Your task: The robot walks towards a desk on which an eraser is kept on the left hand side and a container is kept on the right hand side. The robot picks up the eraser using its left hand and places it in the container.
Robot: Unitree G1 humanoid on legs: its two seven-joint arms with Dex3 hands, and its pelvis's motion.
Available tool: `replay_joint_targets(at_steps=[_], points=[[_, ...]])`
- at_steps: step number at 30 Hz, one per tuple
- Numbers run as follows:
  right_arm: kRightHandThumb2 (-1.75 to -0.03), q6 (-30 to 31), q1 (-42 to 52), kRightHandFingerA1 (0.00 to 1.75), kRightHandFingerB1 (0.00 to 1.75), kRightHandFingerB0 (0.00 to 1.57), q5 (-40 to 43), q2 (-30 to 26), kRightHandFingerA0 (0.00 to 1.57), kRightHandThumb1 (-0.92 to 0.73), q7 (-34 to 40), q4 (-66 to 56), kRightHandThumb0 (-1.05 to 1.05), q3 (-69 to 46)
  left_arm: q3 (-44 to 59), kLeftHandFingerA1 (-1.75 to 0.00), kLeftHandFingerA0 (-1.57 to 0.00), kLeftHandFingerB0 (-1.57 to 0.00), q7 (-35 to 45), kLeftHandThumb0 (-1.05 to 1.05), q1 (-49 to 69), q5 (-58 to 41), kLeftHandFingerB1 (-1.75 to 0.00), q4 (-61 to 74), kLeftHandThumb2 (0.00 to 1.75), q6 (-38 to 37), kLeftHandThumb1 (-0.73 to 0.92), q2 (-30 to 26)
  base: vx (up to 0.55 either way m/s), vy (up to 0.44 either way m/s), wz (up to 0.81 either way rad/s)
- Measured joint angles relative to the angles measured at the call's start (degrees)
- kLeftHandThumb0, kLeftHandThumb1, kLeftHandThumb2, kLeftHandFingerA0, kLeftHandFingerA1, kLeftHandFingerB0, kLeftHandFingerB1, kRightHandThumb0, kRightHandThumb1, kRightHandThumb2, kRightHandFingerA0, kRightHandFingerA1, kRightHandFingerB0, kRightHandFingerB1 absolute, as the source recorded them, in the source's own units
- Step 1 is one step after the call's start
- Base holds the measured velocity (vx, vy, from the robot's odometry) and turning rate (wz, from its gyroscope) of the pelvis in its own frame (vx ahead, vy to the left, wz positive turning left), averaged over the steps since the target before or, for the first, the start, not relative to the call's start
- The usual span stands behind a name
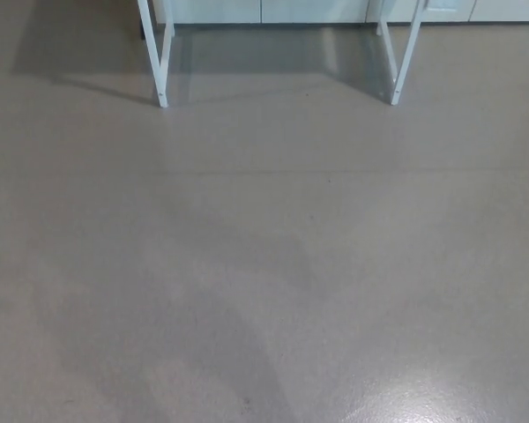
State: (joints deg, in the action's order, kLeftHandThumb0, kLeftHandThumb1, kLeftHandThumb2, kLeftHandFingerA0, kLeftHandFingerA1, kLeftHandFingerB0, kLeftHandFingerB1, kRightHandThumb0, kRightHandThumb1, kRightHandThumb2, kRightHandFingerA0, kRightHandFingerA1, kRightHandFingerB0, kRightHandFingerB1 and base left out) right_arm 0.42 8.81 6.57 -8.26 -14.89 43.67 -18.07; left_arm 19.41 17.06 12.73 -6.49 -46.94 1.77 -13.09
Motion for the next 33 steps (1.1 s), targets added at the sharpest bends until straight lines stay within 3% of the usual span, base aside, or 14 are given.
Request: replay_joint_targets(at_steps=[9,11,25,28,29,30,33], points=[[-0.52,-1.8,-0.2,0.69,0.56,0.44,2.7,0.3,0.59,-0.42,-3.1,1.3,-0.18,-0.9,0.7,-0.42,-0.34,-0.28,1.9,-0.28,0.6,-1.6,-0.3,1.3,0.57,0.0,0.55,-0.1,0.0,0.0,0.0],[-0.52,-2.4,-0.5,0.71,0.57,0.46,2.9,0.3,0.66,-0.42,-3.3,1.9,-0.18,-0.8,0.5,-0.42,-0.34,-0.27,1.9,-0.28,0.6,-1.6,-0.3,1.8,0.57,0.0,0.56,-0.1,0.0,0.0,0.0],[-0.52,-4.2,-0.9,0.69,0.57,0.48,2.8,-0.1,0.63,-0.43,-3.1,4.4,-0.17,-0.2,-1.1,-0.45,-0.4,-0.3,2.0,-0.29,1.1,-1.5,-0.31,1.7,0.56,-1.4,0.56,-0.4,-0.01,-0.006,0.03],[-0.53,-4.6,-0.9,0.69,0.58,0.51,2.8,-0.3,0.62,-0.43,-3.0,4.8,-0.16,0.0,-1.3,-0.44,-0.41,-0.3,2.0,-0.31,1.9,-1.5,-0.31,1.7,0.56,-1.4,0.55,-0.5,0.02,0.179,-0.07],[-0.63,-4.7,-0.9,0.72,0.62,0.49,2.8,-0.3,0.64,-0.39,-3.0,4.9,-0.2,0.1,-1.4,-0.44,-0.41,-0.3,2.0,-0.31,2.0,-1.5,-0.31,1.7,0.56,-1.4,0.55,-0.5,0.13,0.282,-0.34],[-0.52,-4.8,-1.0,0.69,0.59,0.52,2.8,-0.4,0.62,-0.44,-2.9,5.2,-0.16,0.1,-1.6,-0.45,-0.42,-0.3,2.0,-0.32,2.2,-1.5,-0.31,1.7,0.56,-1.4,0.55,-0.5,0.18,0.342,-0.58],[-0.53,-5.1,-1.3,0.68,0.57,0.47,2.8,0.1,0.62,-0.44,-2.9,5.8,-0.18,0.7,-2.0,-0.46,-0.42,-0.3,1.8,-0.3,1.7,-1.4,-0.31,1.7,0.56,-1.5,0.55,-0.9,0.21,0.413,-0.14]])
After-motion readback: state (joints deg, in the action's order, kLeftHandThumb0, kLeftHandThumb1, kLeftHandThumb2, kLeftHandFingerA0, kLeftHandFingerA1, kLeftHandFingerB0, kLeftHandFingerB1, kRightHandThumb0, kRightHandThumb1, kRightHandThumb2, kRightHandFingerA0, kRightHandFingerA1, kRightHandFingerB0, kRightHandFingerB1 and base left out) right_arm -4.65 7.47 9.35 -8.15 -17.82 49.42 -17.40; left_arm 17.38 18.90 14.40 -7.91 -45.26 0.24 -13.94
